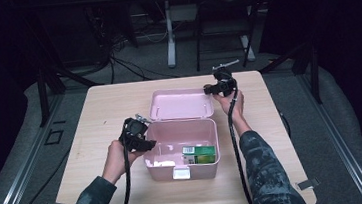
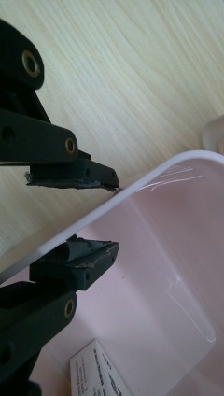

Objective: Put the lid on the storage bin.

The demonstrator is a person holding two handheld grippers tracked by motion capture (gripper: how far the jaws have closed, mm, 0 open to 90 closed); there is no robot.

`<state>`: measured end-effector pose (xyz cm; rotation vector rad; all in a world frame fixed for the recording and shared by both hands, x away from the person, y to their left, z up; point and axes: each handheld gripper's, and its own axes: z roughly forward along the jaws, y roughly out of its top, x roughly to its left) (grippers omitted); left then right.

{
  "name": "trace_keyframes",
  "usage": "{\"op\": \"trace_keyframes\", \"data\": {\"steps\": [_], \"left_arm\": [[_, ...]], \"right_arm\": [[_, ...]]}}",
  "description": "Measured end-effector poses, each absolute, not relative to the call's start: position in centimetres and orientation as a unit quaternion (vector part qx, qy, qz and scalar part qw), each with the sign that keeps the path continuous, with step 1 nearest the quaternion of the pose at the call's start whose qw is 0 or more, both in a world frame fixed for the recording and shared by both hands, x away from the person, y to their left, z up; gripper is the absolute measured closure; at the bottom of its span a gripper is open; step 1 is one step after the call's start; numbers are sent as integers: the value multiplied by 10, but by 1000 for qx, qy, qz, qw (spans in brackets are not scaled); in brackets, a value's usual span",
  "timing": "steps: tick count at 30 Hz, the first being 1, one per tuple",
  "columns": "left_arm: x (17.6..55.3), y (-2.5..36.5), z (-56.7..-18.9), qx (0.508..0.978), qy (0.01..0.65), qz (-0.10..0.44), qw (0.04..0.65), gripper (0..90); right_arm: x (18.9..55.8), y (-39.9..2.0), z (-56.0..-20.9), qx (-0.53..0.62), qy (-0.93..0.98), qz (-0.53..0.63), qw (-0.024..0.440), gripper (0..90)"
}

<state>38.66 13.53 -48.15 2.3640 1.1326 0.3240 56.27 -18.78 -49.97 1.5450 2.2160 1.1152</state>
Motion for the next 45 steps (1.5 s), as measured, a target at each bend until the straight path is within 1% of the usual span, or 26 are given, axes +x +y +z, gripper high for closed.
{"op": "trace_keyframes", "data": {"steps": [2, 3, 8, 10, 13, 24, 26, 30, 38, 40, 41, 45], "left_arm": [[387, 135, -482, 867, 415, 119, 247, 628], [387, 135, -482, 868, 414, 120, 247, 627], [387, 134, -482, 868, 413, 122, 246, 620], [387, 134, -483, 868, 414, 123, 245, 620], [387, 134, -483, 868, 414, 124, 245, 620], [387, 132, -484, 865, 418, 126, 248, 620], [387, 132, -484, 865, 419, 126, 247, 623], [387, 132, -484, 865, 419, 126, 247, 624], [387, 132, -484, 863, 421, 127, 247, 626], [387, 132, -484, 863, 423, 128, 246, 625], [387, 132, -484, 862, 424, 131, 244, 622], [387, 131, -484, 863, 424, 131, 243, 623]], "right_arm": [[565, -184, -504, 522, 760, 375, 101, 722], [565, -182, -505, 522, 761, 372, 97, 752], [564, -183, -505, 525, 752, 388, 91, 784], [563, -182, -500, 518, 755, 388, 105, 790], [561, -182, -493, 517, 751, 396, 109, 796], [551, -188, -469, 490, 745, 427, 150, 804], [549, -189, -465, 487, 745, 431, 151, 804], [543, -189, -456, 469, 748, 436, 174, 806], [533, -190, -440, 438, 754, 444, 206, 814], [529, -189, -435, 430, 756, 444, 215, 829], [528, -188, -434, 425, 757, 444, 220, 853], [525, -186, -429, 423, 758, 443, 223, 859]]}}
